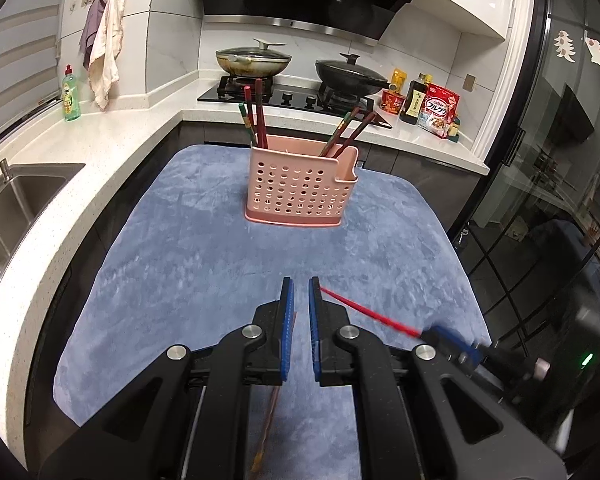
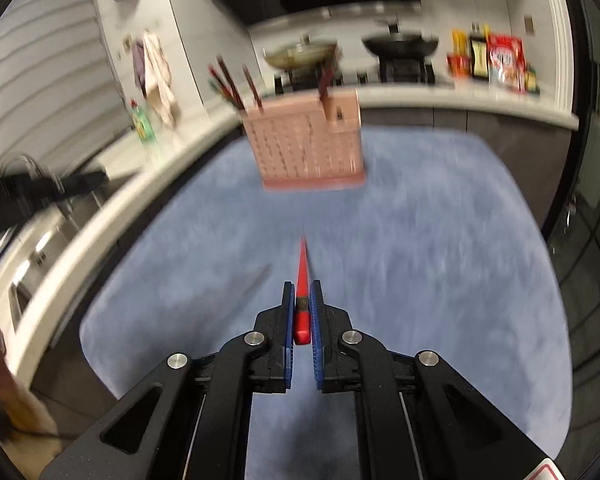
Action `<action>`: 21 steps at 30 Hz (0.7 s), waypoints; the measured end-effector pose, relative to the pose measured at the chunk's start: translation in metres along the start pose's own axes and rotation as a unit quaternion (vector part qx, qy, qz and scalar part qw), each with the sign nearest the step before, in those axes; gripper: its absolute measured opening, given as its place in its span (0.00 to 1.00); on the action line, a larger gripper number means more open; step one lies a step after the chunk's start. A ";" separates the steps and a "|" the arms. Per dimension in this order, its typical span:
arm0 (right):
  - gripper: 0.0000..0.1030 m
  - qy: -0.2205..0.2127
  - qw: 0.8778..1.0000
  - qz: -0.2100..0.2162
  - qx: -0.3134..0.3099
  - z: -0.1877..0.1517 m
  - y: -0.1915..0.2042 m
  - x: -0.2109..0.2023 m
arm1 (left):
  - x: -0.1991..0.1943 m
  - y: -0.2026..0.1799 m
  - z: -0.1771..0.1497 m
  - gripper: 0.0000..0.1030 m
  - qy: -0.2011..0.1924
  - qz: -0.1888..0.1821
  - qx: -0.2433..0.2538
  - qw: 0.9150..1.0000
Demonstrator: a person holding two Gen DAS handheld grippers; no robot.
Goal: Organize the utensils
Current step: 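Lift both chopsticks and carry them toward the pink holder with both tools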
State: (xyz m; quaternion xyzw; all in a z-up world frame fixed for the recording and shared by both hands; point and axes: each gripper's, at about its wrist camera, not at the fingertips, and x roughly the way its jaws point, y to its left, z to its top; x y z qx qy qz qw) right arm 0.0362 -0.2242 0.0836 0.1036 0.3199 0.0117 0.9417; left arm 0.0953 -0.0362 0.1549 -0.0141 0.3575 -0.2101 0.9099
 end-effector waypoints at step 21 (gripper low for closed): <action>0.08 -0.071 0.997 -0.013 0.030 0.037 -0.005 -0.051 | 0.053 0.040 -0.142 0.27 0.179 -0.006 -0.020 0.984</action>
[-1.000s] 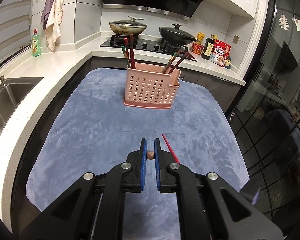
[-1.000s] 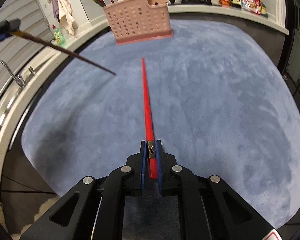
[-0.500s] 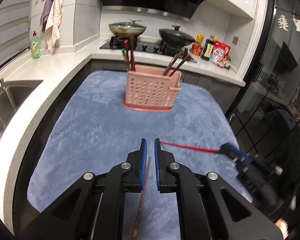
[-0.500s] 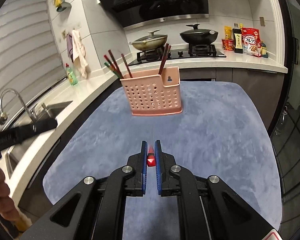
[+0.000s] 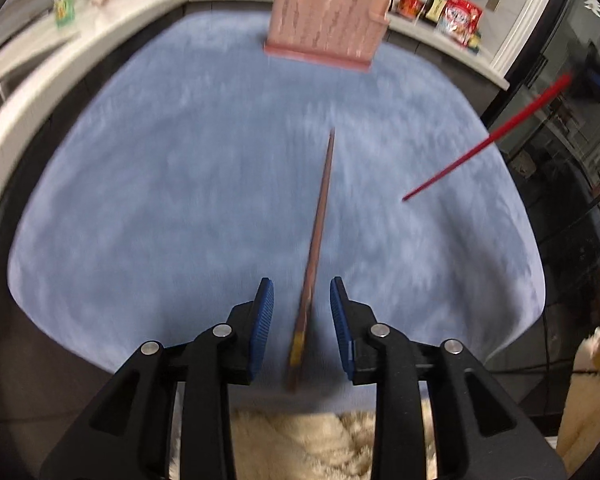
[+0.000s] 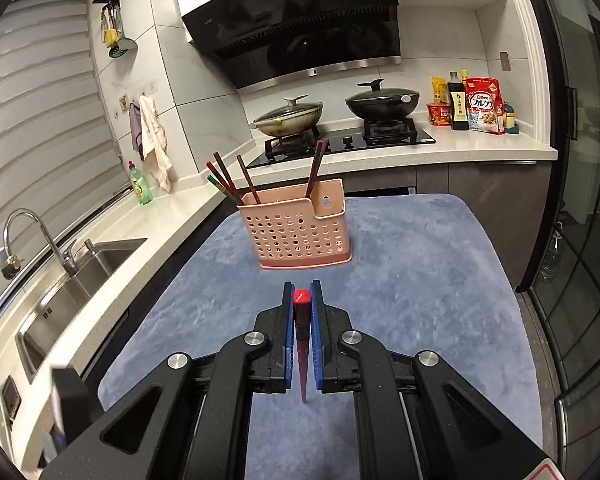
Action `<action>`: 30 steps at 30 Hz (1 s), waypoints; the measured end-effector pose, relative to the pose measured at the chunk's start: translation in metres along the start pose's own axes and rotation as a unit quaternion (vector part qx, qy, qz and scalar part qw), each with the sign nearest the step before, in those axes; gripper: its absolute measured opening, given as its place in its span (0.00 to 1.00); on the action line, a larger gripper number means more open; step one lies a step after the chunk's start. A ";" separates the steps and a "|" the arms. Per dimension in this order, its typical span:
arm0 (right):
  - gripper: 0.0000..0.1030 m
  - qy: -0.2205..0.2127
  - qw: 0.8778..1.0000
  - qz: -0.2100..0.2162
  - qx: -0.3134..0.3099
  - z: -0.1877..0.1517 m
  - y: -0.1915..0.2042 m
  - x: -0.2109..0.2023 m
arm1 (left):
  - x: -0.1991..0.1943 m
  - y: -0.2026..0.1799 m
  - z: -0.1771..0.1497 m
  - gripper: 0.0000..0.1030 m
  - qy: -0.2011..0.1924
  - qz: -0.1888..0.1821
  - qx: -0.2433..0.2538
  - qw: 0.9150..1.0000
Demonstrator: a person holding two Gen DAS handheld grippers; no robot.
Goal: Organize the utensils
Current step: 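Lift both chopsticks and carry them toward the pink holder with both tools, then lower the chopsticks into the holder and open both tools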
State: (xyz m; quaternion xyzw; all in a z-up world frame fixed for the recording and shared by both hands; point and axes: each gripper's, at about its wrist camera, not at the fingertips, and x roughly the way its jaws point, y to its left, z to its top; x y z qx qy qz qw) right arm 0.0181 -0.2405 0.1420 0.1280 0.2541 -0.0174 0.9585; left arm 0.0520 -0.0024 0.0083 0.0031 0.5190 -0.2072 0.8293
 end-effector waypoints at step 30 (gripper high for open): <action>0.08 -0.033 0.999 0.016 -0.018 0.028 0.009 0.002 | -0.097 -0.008 0.091 0.07 -0.152 0.020 0.031 0.988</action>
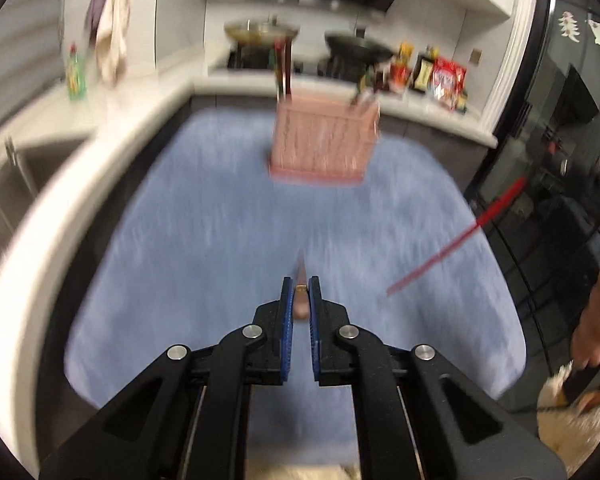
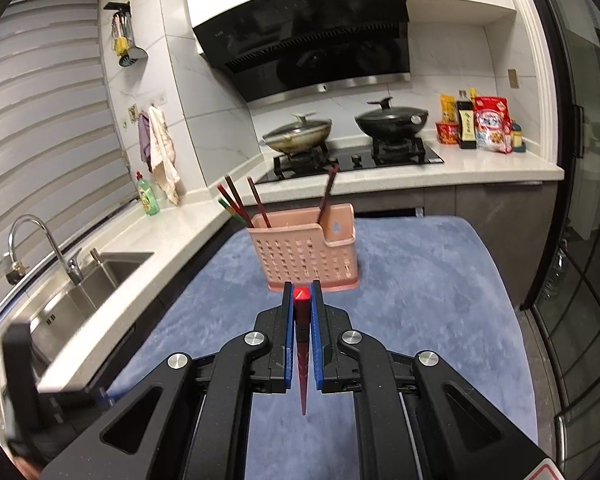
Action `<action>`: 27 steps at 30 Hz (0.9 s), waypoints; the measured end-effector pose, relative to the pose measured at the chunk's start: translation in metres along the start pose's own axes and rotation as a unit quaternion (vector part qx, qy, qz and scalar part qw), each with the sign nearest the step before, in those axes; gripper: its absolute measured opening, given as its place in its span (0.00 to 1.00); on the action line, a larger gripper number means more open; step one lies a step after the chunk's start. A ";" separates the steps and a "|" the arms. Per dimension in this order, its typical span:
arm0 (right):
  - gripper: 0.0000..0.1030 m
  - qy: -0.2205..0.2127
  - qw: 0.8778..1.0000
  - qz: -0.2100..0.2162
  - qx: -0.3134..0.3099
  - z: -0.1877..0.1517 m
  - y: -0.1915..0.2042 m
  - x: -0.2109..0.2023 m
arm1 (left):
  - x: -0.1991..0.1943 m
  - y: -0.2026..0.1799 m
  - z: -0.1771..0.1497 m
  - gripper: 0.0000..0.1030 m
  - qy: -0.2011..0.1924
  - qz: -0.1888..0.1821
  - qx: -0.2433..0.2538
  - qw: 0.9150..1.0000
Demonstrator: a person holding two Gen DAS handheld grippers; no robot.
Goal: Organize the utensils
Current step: 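Lower the chopsticks into the holder and open both tools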
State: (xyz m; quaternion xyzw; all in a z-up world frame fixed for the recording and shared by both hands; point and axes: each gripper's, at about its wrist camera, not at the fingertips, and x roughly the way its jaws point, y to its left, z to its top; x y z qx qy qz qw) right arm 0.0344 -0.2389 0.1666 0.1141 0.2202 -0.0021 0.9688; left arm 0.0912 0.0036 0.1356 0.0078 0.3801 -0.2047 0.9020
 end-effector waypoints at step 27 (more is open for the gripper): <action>0.08 -0.120 0.991 0.054 0.036 0.203 -0.013 0.144 | 0.057 -0.038 0.289 0.07 -0.220 0.015 0.012 0.975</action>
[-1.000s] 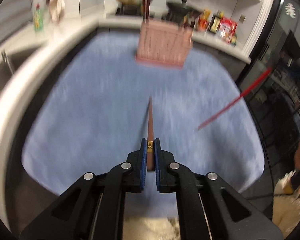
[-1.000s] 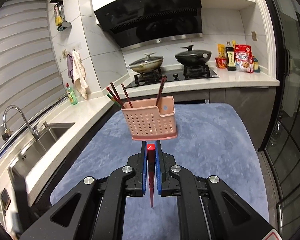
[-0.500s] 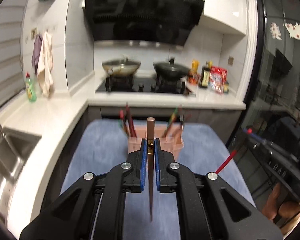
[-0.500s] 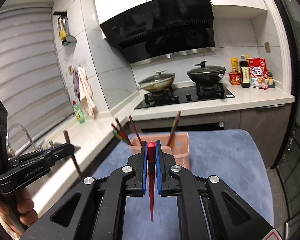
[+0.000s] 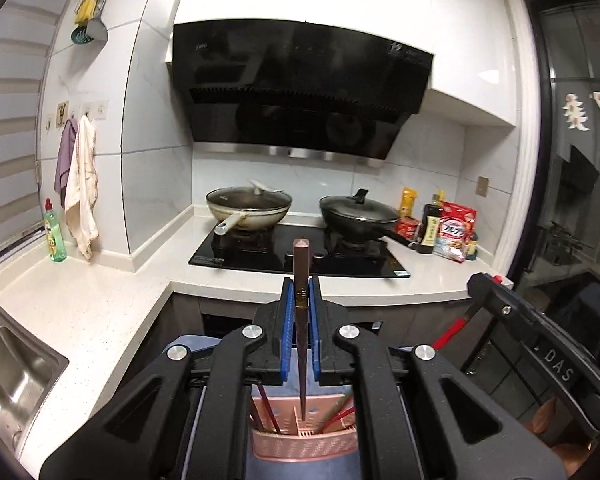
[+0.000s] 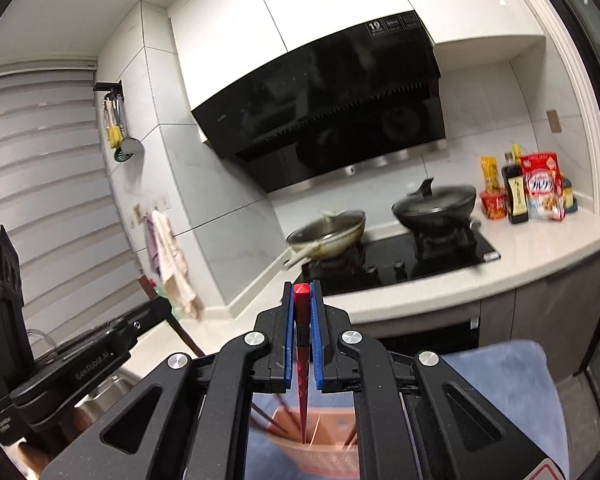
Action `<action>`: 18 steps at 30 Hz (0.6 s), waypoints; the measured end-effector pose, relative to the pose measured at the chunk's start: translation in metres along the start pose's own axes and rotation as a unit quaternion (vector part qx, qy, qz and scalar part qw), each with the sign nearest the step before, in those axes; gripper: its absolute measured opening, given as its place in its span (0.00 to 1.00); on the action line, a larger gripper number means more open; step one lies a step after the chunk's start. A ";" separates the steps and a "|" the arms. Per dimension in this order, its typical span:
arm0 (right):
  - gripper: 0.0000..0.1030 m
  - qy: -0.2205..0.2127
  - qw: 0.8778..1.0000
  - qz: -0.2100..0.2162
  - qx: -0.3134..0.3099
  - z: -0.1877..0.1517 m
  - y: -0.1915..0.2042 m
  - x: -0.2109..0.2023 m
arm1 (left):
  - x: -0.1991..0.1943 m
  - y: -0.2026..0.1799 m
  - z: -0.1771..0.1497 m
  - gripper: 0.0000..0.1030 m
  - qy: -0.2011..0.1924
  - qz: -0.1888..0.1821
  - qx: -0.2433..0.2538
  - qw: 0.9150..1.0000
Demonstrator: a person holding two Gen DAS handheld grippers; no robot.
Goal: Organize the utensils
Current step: 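Lower the chopsticks into the holder and open both tools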
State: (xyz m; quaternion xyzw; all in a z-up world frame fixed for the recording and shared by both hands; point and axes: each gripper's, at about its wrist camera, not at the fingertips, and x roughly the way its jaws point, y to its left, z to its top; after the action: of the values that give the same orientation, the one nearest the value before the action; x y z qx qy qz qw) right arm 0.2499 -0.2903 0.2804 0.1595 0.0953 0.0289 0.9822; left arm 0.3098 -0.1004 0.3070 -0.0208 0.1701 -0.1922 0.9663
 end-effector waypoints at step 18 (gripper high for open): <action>0.10 0.109 0.994 -0.027 0.000 -0.082 -0.026 0.094 | 0.081 0.011 -0.068 0.08 0.085 0.016 0.002 0.996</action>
State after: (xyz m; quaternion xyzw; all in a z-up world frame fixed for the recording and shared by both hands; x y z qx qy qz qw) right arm 0.3267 -0.2818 0.1792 0.1532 0.2064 0.0198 0.9662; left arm 0.3614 -0.1191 0.2161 0.0004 0.2510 -0.1783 0.9514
